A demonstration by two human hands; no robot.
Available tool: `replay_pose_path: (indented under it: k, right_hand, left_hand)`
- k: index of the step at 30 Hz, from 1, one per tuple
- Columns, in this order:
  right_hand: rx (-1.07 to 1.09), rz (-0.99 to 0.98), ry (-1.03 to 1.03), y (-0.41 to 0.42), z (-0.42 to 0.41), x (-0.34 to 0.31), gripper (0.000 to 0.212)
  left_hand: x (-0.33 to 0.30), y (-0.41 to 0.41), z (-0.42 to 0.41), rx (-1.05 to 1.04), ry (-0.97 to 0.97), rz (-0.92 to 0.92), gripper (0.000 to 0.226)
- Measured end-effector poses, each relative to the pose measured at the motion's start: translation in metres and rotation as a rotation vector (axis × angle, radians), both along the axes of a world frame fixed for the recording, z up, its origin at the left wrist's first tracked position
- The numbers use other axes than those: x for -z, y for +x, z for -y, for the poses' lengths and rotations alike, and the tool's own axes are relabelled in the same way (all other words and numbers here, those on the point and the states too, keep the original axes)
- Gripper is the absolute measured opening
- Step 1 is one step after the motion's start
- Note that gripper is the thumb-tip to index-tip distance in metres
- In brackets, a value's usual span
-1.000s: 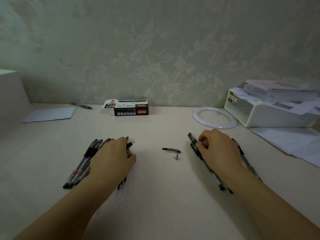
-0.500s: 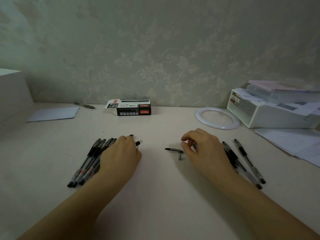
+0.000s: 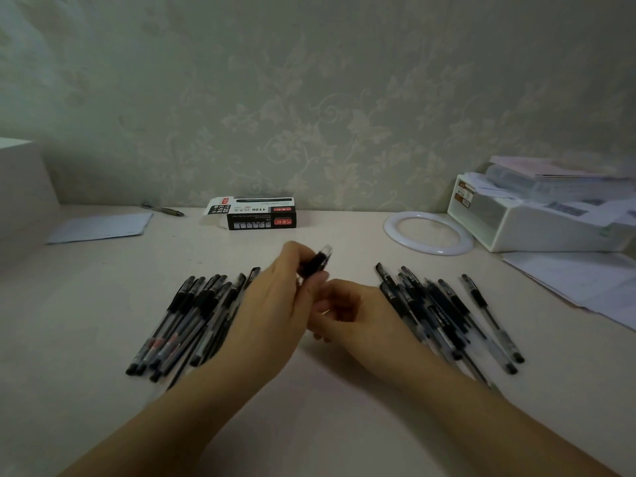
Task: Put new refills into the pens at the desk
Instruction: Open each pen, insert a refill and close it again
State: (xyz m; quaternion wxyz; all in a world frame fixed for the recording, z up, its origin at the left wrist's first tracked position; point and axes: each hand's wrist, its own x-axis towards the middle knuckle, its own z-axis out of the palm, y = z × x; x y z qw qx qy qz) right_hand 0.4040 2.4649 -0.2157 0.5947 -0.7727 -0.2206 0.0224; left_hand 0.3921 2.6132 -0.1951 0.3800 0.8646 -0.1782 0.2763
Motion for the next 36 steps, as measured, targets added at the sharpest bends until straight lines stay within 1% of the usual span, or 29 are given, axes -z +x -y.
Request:
replay_pose_path:
  k: [2, 4, 5, 7, 9, 11, 13, 15, 18, 21, 32, 36]
  right_hand:
    - [-0.035, -0.010, 0.051, -0.001, 0.000, 0.000, 0.005]
    - [-0.043, -0.011, 0.064, -0.001, 0.000, 0.000, 0.014]
    - [-0.038, -0.008, 0.060, -0.001, 0.000, 0.000, 0.014]
    - [-0.004, 0.006, 0.059, 0.000, 0.000, -0.001, 0.009]
    - [0.078, 0.023, 0.090, 0.002, 0.001, -0.003, 0.010]
    - [0.191, 0.005, 0.176, 0.006, 0.005, -0.007, 0.010]
    - [0.298, -0.049, 0.288, 0.010, 0.010, -0.011, 0.009]
    - [0.357, -0.106, 0.387, 0.013, 0.016, -0.013, 0.009]
    - [0.338, -0.169, 0.461, 0.015, 0.018, -0.013, 0.012]
    - [0.316, -0.180, 0.489, 0.014, 0.017, -0.013, 0.014]
    - [0.268, -0.131, 0.461, 0.013, 0.015, -0.014, 0.012]
    - [0.241, -0.135, 0.445, 0.012, 0.015, -0.014, 0.010]
  left_hand:
    - [0.002, -0.001, 0.002, 0.067, -0.022, 0.014, 0.008]
    - [0.003, 0.000, 0.002, 0.097, -0.030, 0.015, 0.007]
    - [0.004, 0.001, 0.001, 0.110, -0.037, 0.014, 0.007]
    - [0.004, 0.002, 0.001, 0.135, -0.042, 0.024, 0.006]
    - [0.005, 0.004, -0.002, 0.142, -0.016, 0.031, 0.003]
    - [0.008, 0.006, -0.005, 0.119, 0.042, -0.010, 0.016]
    - [0.011, 0.007, -0.009, 0.107, 0.085, -0.082, 0.023]
    - [0.013, 0.008, -0.010, 0.102, 0.107, -0.124, 0.030]
    - [0.014, 0.009, -0.010, 0.092, 0.127, -0.116, 0.025]
    - [0.015, 0.010, -0.012, 0.073, 0.129, -0.111, 0.023]
    - [0.016, 0.010, -0.013, 0.063, 0.137, -0.149, 0.021]
    - [0.014, 0.009, -0.012, 0.073, 0.121, -0.135, 0.019]
